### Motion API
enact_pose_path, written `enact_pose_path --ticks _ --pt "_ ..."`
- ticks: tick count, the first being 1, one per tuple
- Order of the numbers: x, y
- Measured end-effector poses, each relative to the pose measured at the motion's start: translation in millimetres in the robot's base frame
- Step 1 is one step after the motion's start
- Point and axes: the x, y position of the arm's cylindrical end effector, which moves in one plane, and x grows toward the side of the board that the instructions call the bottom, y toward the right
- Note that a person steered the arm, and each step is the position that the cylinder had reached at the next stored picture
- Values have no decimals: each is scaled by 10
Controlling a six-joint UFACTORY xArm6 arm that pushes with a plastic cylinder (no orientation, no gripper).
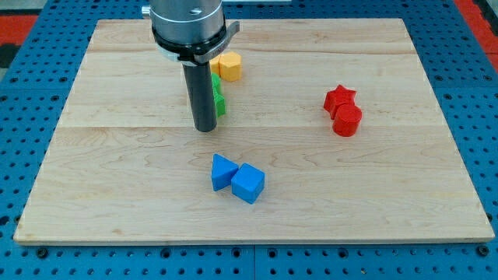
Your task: Push the green circle slightly left
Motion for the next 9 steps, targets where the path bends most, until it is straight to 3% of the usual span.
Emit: enact_pose_path --ticks 2,3,5,7,9 --pt "31 43" --pt "2 523" --pt "-733 502" --pt "-1143 32" --pt "-1435 139"
